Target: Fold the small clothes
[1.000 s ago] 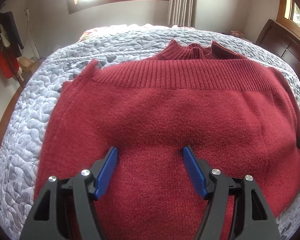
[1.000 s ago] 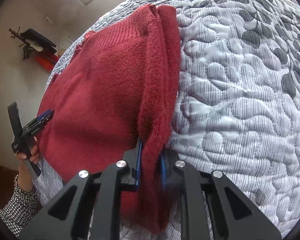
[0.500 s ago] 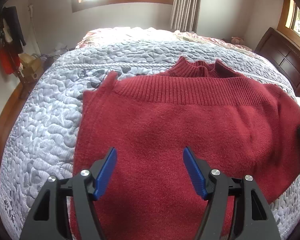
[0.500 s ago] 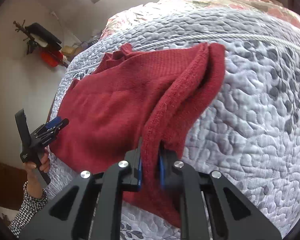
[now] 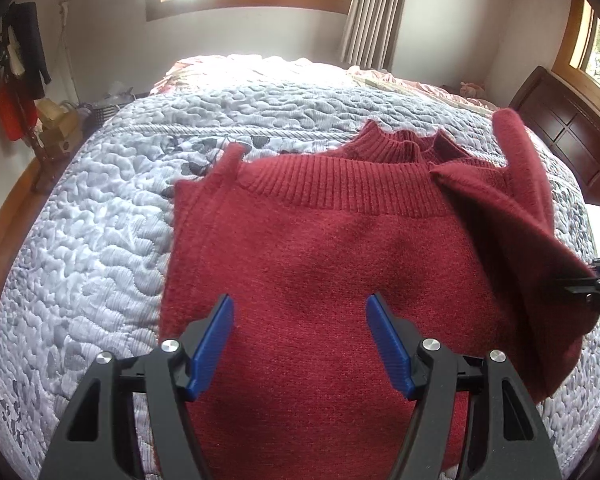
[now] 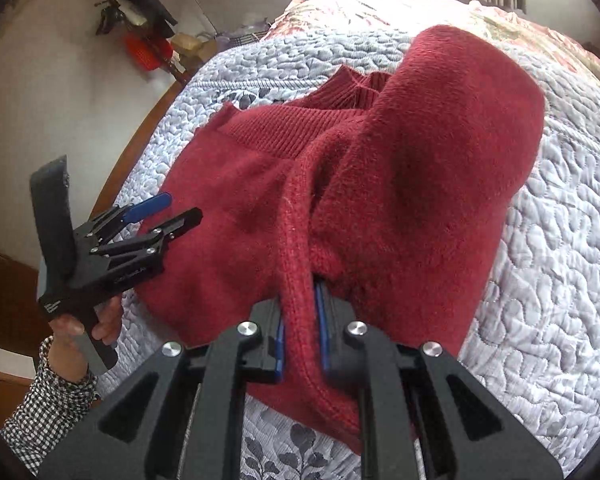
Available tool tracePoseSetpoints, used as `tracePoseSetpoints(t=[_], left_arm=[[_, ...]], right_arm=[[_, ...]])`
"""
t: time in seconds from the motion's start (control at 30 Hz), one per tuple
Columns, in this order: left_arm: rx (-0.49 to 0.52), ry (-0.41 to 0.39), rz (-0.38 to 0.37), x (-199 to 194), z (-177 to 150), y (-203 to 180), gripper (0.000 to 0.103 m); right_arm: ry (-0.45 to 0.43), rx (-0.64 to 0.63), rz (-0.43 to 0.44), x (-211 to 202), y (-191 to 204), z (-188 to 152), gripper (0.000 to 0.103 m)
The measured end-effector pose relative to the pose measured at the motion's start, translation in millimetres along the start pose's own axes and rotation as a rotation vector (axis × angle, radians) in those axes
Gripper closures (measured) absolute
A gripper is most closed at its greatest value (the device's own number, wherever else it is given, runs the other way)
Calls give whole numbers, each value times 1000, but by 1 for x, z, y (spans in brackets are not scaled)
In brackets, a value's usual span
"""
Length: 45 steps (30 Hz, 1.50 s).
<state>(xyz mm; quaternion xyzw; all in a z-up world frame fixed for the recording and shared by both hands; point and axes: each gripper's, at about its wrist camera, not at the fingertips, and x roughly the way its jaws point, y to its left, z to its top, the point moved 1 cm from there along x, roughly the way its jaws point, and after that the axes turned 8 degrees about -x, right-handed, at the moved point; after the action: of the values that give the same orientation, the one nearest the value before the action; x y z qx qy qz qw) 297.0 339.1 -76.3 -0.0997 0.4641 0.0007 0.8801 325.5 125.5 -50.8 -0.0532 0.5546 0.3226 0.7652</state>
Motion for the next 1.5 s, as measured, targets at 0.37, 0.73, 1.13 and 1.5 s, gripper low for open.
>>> tracePoseSetpoints(t=[0.37,0.73,1.13,1.5], left_arm=[[-39,25,-50,2,3,-2,34],[-24,52,-184,3,17,-54,34],[-51,195,-293,45,18,-105,34],[-35,156,-329,43,20,-127,85]], right_arm=[[34,-64,69,32,15,-8,48],[-103,47,133,-63,-21,-27,44],[-37,189,43,-44,-91,-82,45],[-41,217,39,-44,-115,-108,45]])
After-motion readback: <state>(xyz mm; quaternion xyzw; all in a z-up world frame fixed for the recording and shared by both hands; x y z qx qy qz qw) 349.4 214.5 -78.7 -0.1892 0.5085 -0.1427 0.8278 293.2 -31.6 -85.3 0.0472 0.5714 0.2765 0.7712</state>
